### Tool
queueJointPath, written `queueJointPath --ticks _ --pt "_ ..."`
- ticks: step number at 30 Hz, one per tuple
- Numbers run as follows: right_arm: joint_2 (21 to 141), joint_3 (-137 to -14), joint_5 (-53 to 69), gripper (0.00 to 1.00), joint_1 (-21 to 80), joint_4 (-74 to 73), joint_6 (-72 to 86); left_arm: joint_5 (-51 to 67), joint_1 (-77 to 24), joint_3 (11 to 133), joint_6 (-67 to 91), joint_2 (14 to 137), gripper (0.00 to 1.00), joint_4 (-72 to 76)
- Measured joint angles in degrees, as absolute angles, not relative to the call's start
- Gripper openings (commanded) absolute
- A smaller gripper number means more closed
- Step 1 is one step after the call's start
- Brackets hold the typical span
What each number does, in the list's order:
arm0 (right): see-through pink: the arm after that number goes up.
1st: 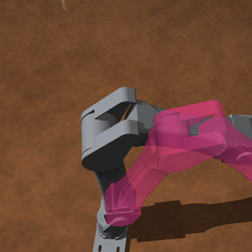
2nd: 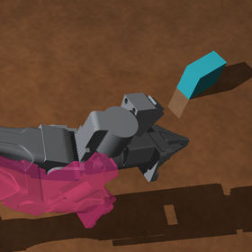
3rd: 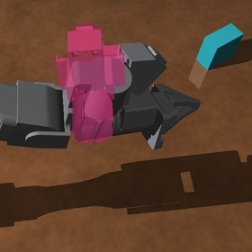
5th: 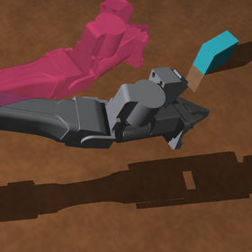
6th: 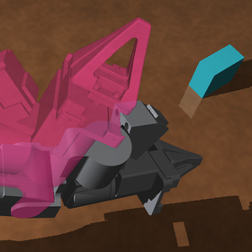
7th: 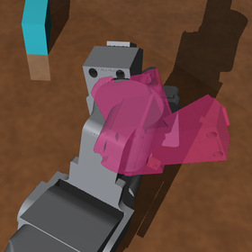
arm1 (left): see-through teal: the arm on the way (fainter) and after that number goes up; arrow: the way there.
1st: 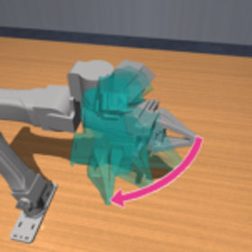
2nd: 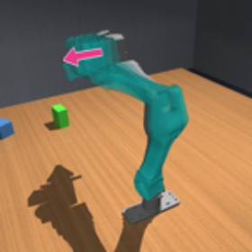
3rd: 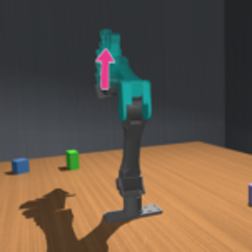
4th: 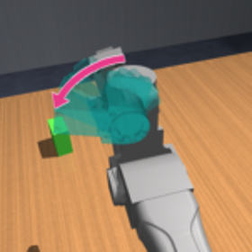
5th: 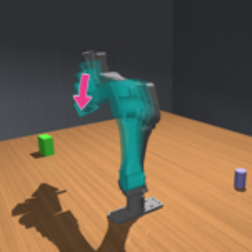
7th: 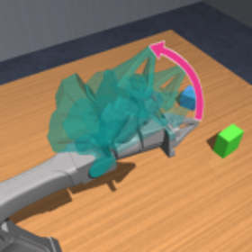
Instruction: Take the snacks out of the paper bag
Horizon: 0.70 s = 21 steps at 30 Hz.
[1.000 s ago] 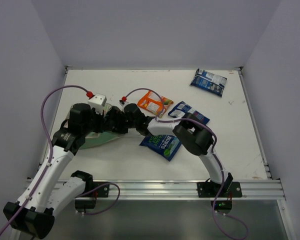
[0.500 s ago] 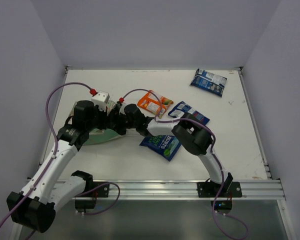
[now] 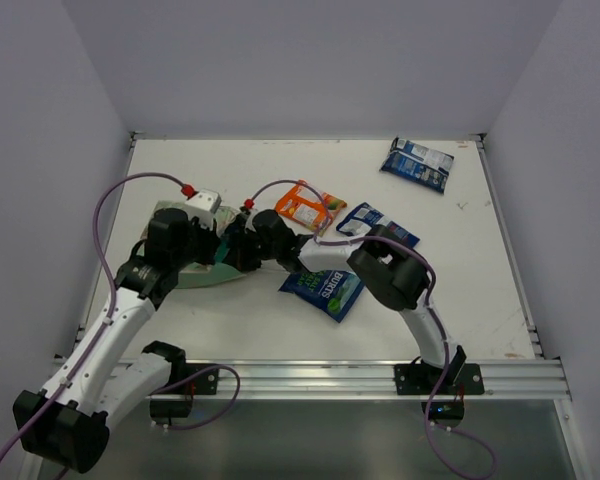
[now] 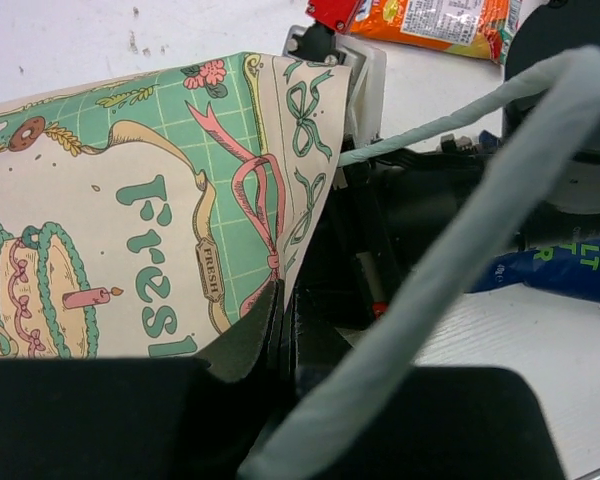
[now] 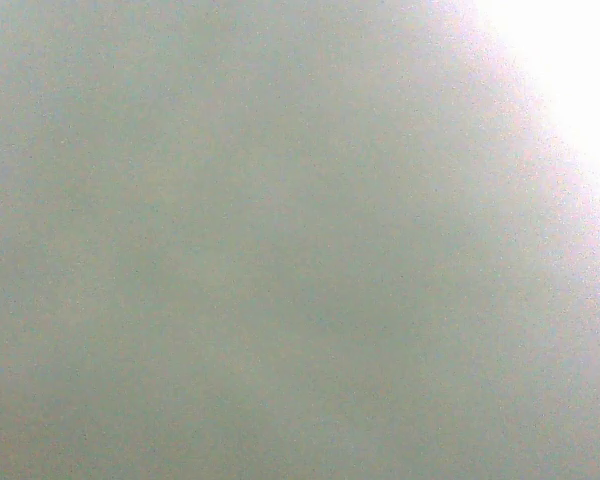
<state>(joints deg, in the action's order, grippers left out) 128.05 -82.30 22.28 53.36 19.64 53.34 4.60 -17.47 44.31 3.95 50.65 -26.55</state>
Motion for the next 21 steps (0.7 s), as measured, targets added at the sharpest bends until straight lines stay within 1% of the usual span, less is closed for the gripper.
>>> queueJointPath --ticks 4,9,14,19,20,21 --pt "124.0 -77.6 22.0 0.00 52.0 19.3 53.3 5.2 -18.0 42.7 4.1 49.9 0.00 -25.2" --pt "114.5 -71.6 22.3 0.00 47.2 18.9 52.9 4.3 -18.1 41.6 4.1 50.1 0.00 -23.4" --pt "106.3 -68.7 23.5 0.00 42.0 18.7 51.7 1.8 -18.1 41.5 4.3 52.5 0.00 -22.9" --pt "100.2 -67.7 24.1 0.00 41.0 15.3 48.4 0.1 -18.1 41.5 4.5 55.3 0.00 -21.0" --pt "99.4 -67.8 24.3 0.05 41.0 14.3 47.7 0.1 -18.1 41.5 4.5 55.5 0.00 -20.6" --pt "99.0 -68.0 24.6 0.21 41.0 13.4 47.2 0.0 -18.1 41.5 4.7 55.6 0.00 -20.3"
